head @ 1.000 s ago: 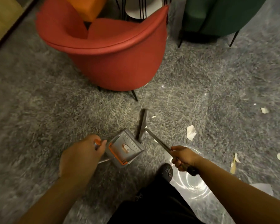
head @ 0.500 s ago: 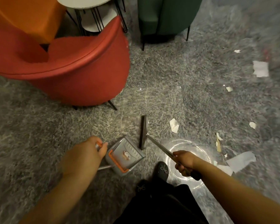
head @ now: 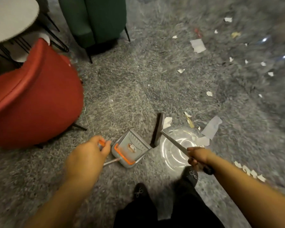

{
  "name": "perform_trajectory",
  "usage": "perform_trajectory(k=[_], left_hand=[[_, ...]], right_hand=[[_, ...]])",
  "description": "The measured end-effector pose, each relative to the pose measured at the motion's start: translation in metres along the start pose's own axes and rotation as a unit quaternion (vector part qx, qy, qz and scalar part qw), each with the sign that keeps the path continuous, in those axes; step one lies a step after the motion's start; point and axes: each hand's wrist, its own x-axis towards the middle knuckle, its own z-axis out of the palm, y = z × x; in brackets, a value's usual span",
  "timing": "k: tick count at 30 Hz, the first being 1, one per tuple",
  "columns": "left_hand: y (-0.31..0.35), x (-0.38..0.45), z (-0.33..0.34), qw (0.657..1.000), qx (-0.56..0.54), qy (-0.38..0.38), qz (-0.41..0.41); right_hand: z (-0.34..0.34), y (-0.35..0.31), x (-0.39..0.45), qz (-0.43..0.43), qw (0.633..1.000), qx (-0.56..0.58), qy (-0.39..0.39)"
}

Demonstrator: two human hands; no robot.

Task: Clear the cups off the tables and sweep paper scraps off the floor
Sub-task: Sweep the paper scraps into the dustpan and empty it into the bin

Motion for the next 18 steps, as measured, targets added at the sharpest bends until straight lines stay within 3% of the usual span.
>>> perform_trajectory(k=[4,18], left_hand=[[0.061,0.012,0.015,0.998,0.009,0.033,0.051],[0.282,0.022,0.076,0.987,0.027,0.016,0.158]], right_hand=[[-0.065,0.005,-0.001,-0.007,0.998,0.055,0.015],[-0.281,0.024,-0.034,0.023,0.985,0.144,0.089]])
